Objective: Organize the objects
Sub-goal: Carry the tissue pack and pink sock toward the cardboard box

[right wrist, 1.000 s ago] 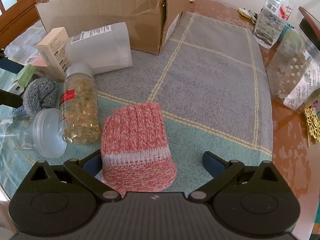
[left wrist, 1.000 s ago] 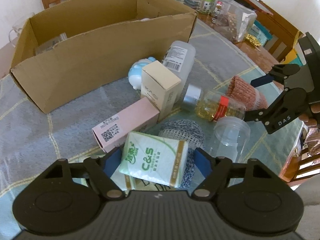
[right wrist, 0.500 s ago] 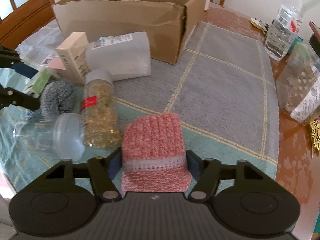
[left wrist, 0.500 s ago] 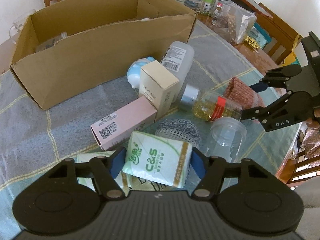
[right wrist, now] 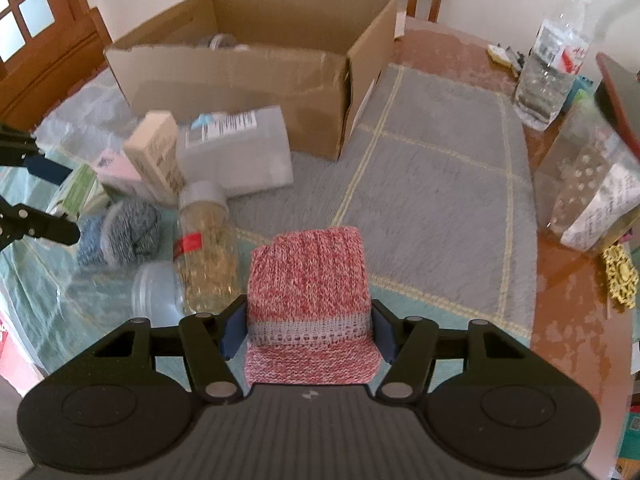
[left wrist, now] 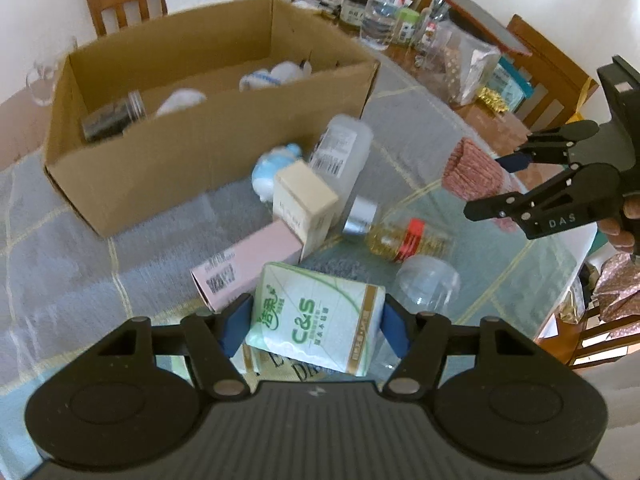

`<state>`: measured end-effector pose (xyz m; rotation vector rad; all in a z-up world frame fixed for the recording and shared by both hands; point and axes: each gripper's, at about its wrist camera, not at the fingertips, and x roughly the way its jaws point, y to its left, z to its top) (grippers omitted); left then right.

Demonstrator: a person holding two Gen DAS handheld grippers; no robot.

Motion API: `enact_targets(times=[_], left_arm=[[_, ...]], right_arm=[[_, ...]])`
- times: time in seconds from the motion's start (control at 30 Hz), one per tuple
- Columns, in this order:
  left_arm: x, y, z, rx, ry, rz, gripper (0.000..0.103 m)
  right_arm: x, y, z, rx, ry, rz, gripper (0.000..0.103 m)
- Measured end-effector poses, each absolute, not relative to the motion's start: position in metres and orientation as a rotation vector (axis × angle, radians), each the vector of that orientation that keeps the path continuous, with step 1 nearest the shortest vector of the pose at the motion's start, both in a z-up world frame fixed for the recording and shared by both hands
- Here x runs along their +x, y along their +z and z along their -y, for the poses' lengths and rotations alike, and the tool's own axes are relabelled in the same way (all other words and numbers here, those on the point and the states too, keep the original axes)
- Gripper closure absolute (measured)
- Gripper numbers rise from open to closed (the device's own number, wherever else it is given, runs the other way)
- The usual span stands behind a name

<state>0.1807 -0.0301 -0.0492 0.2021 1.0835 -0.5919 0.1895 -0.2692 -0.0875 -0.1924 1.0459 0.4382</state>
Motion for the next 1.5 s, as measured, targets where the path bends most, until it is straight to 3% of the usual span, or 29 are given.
enact_targets(times=[0.87, 1.3, 1.5], left_arm=[[0.266, 0.034, 0.021, 0.185, -0.489, -0.960, 0.036], [0.331, 0.025, 0.049, 0.112, -0.442, -0.926, 0.035], [0.332, 0.012, 0.053, 0.054, -0.418, -0.934, 0.014]], right_arm=[[0.242, 0.008, 0.222, -0.194, 0.547, -0.904, 0.036], [0.319, 0.024, 0.224, -0.228, 0.570, -0.836, 0.036], [0.344, 0.018, 0.228, -0.188, 0.572, -0.835, 0.036]])
